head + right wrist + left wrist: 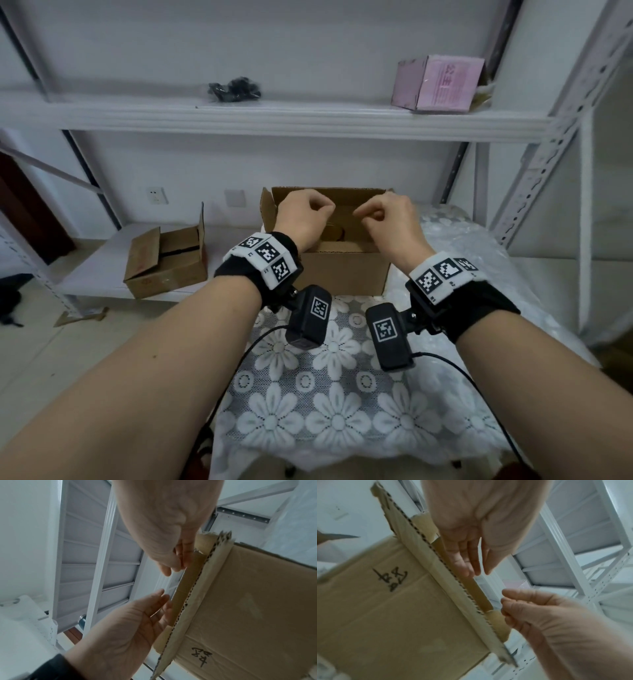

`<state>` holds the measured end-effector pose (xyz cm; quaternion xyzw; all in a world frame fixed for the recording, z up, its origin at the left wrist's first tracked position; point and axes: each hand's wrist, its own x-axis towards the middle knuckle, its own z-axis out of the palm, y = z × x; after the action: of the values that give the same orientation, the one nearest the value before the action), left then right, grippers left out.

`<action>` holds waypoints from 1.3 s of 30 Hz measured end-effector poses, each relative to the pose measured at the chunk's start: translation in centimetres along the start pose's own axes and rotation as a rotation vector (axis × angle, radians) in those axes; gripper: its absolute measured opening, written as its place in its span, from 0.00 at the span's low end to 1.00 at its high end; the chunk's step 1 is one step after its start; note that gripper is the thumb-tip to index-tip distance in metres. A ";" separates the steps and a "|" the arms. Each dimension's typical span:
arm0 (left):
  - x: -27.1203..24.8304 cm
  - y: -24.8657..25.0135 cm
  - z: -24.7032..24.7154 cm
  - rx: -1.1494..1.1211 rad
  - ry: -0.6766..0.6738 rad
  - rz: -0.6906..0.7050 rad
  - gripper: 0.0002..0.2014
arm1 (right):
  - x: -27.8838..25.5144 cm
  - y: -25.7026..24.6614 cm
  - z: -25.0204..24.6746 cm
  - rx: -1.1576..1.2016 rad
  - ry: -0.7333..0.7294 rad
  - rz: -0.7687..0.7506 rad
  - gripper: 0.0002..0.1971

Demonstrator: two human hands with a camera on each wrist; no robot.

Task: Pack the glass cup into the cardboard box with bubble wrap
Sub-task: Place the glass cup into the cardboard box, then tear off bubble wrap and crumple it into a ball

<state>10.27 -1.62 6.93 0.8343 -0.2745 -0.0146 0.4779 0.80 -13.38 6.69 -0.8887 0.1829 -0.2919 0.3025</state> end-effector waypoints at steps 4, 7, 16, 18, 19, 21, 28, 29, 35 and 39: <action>-1.7 1.8 0.7 -0.240 0.016 -0.042 0.01 | -1.4 0.9 -1.7 0.070 0.114 0.046 0.07; -3.6 3.0 1.6 -0.279 -0.107 -0.038 0.05 | -2.9 2.5 -2.5 0.131 0.123 0.126 0.04; -8.9 -0.3 7.1 -0.478 -0.509 -0.468 0.12 | -9.6 10.5 -1.1 -0.351 -0.269 0.486 0.22; -9.5 -0.6 7.6 -0.467 -0.504 -0.513 0.10 | -10.8 11.4 -0.9 -0.458 -0.387 0.550 0.37; -9.6 -0.7 8.0 -0.452 -0.502 -0.532 0.08 | -11.2 11.8 -0.9 -0.482 -0.407 0.571 0.41; -9.8 -0.7 8.4 -0.407 -0.508 -0.574 0.09 | -12.0 12.6 -0.5 -0.514 -0.404 0.580 0.42; -11.2 -1.7 9.2 -0.343 -0.594 -0.657 0.24 | -11.8 13.6 -0.8 -0.582 -0.315 0.538 0.22; -11.4 -1.8 9.2 -0.348 -0.607 -0.660 0.24 | -11.7 13.9 -0.9 -0.580 -0.310 0.531 0.18; -11.8 -2.2 9.6 -0.344 -0.657 -0.670 0.22 | -11.4 15.1 -0.8 -0.470 -0.315 0.568 0.08; -12.1 -2.2 9.9 -0.318 -0.726 -0.671 0.23 | -10.9 15.4 -1.0 -0.305 -0.228 0.624 0.10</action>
<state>-1.85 -2.91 -3.10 0.7346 -0.1346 -0.4970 0.4418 -10.39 -19.91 -7.07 -0.8518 0.4519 -0.0541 0.2596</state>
